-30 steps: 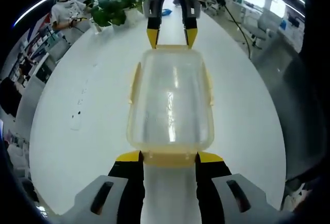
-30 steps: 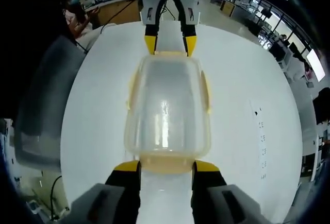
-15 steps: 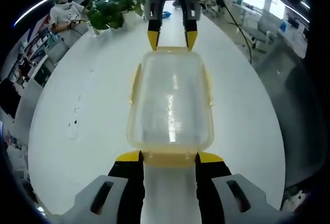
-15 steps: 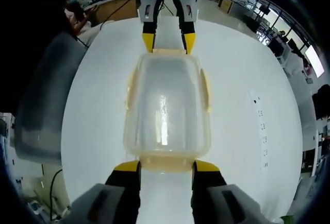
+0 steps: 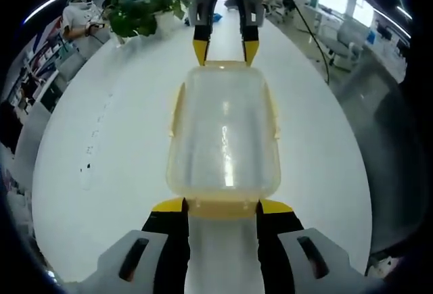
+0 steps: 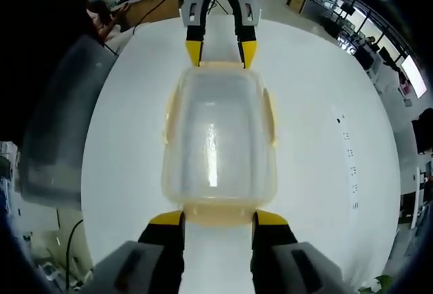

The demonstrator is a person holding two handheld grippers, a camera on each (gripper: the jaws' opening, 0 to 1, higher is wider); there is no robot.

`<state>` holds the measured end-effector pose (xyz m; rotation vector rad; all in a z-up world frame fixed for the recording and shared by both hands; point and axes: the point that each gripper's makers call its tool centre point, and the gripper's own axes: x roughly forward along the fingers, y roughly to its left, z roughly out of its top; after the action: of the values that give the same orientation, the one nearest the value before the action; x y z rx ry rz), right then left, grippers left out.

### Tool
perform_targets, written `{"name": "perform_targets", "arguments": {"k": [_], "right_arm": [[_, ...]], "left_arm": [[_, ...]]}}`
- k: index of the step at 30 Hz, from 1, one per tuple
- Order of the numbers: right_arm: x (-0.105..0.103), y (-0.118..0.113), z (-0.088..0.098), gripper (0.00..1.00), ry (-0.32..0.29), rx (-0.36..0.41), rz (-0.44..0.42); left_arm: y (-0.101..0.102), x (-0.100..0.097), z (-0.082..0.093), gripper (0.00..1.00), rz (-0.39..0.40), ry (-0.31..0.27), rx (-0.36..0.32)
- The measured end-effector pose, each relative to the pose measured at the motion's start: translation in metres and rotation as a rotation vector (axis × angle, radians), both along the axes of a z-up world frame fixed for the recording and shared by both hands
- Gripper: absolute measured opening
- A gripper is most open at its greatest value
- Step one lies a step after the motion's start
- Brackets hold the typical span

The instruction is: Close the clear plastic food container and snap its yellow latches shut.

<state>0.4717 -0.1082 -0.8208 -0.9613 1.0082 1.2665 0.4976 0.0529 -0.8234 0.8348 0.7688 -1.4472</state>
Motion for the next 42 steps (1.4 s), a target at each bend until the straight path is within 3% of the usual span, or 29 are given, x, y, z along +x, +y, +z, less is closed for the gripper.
{"name": "perform_targets", "arguments": {"k": [7,15,29,42], "right_arm": [[-0.001,-0.001,-0.013,0.36,-0.004,-0.023,0.019],[-0.002,0.009,-0.01,0.36,0.011,0.003,0.017],[-0.004,0.068,-0.01,0.36,0.011,0.063,0.065],[-0.005,0.098,-0.009,0.36,0.012,0.102,0.075]], "left_arm": [[-0.001,-0.002,-0.002,0.36,0.0,0.013,-0.012],[0.011,-0.006,-0.001,0.36,0.008,0.014,0.001],[0.071,-0.015,-0.002,0.36,0.058,0.033,-0.004],[0.101,-0.017,0.0,0.36,0.076,0.041,-0.003]]}}
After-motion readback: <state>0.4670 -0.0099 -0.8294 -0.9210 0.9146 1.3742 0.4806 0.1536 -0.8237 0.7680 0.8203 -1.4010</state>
